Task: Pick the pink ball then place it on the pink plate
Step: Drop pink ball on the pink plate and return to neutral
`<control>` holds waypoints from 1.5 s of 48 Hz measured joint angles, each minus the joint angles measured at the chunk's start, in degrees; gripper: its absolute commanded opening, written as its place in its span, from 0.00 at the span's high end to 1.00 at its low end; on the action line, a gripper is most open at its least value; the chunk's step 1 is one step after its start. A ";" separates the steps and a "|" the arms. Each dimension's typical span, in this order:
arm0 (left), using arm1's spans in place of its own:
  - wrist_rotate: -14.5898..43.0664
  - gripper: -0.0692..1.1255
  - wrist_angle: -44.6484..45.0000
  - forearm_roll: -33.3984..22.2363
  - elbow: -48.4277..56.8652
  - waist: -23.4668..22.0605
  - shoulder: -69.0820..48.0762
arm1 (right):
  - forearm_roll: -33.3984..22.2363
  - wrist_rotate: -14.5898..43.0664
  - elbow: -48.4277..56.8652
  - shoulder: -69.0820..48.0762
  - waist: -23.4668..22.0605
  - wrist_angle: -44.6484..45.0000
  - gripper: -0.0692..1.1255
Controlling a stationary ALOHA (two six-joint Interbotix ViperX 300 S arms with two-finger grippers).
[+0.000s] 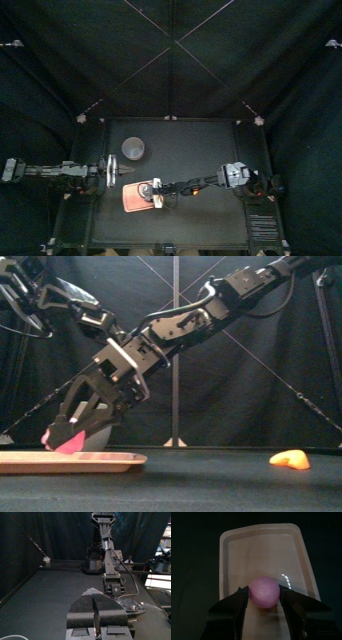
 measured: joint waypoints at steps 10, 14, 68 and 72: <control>-0.09 0.89 0.00 0.00 0.62 0.00 0.00 | -0.26 0.09 -3.60 2.20 -0.44 2.72 0.13; 0.00 0.89 0.00 0.00 0.62 0.09 0.00 | -0.97 0.00 -3.60 2.29 -0.62 2.46 0.13; 0.00 0.89 0.00 0.09 1.49 0.26 0.00 | 3.87 -0.18 56.95 -45.79 -10.63 -41.48 0.13; 0.00 0.89 0.00 0.09 1.85 0.35 0.00 | 3.87 -0.09 59.94 -50.36 -12.30 -41.40 0.13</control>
